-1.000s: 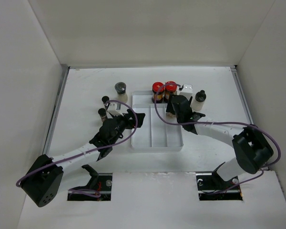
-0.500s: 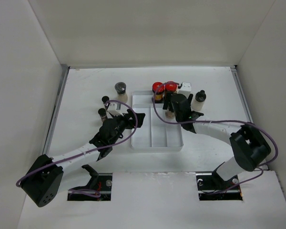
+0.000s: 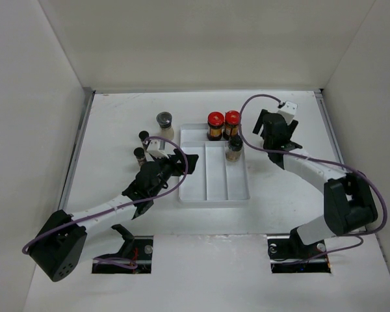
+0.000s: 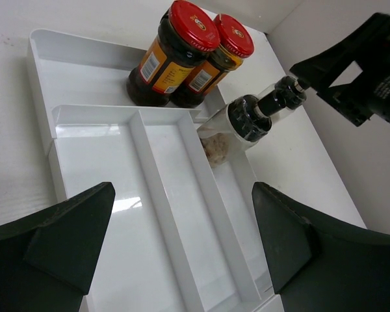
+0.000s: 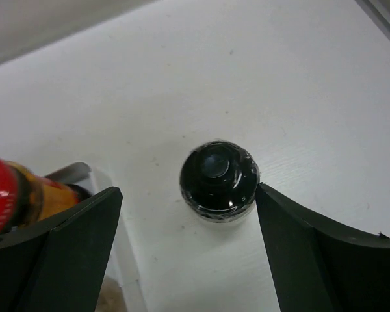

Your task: Organize the condiment bottles

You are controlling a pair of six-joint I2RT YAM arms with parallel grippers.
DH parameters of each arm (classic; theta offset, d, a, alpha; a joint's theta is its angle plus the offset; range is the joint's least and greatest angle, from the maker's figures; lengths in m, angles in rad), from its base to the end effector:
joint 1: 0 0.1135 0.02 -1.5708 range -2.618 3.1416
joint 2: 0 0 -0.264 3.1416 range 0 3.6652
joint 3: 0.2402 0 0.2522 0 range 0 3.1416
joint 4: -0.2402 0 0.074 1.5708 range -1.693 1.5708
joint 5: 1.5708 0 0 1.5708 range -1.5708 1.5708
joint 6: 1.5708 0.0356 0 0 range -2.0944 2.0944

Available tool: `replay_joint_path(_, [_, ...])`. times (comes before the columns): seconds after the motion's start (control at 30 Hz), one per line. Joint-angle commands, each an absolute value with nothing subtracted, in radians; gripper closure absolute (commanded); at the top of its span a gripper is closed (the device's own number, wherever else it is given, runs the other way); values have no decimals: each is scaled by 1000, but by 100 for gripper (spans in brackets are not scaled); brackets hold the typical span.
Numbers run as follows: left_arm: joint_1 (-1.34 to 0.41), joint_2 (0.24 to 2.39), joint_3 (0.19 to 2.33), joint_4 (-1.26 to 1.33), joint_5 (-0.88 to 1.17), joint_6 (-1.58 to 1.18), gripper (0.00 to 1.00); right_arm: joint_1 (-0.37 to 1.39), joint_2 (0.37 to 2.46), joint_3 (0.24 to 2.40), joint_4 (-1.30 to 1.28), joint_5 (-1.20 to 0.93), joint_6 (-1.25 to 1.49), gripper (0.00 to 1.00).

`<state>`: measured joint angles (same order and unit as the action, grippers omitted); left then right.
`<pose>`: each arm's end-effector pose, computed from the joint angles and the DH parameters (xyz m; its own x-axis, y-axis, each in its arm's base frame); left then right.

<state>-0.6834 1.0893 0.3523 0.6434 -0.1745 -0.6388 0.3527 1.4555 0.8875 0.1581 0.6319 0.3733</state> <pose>0.1807 -0.1392 0.2171 -0.3490 -0.4730 -0.8090 0.3484 0.7359 -0.5806 0.3100 0.0917 0.2536 -0.2645 0.2162 -0.9398 0.3502 0.9295 0.1153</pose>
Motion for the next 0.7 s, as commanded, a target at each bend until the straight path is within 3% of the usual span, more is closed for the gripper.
replay_joint_path(0.0, [-688, 1095, 350, 704, -170, -646, 12, 320, 1502, 979, 85, 624, 350, 8])
replay_joint_path(0.17, [-689, 1100, 351, 706, -161, -649, 12, 275, 1571, 1008, 69, 600, 370, 8])
replay_joint_path(0.4, [-689, 1115, 354, 710, -158, -650, 12, 248, 1638, 1041, 104, 548, 382, 15])
replay_joint_path(0.47, [-689, 1111, 353, 710, -164, -647, 12, 246, 1652, 1052, 98, 537, 385, 19])
replay_joint_path(0.67, [-682, 1101, 348, 710, -164, -647, 12, 251, 1617, 1031, 101, 544, 406, 49])
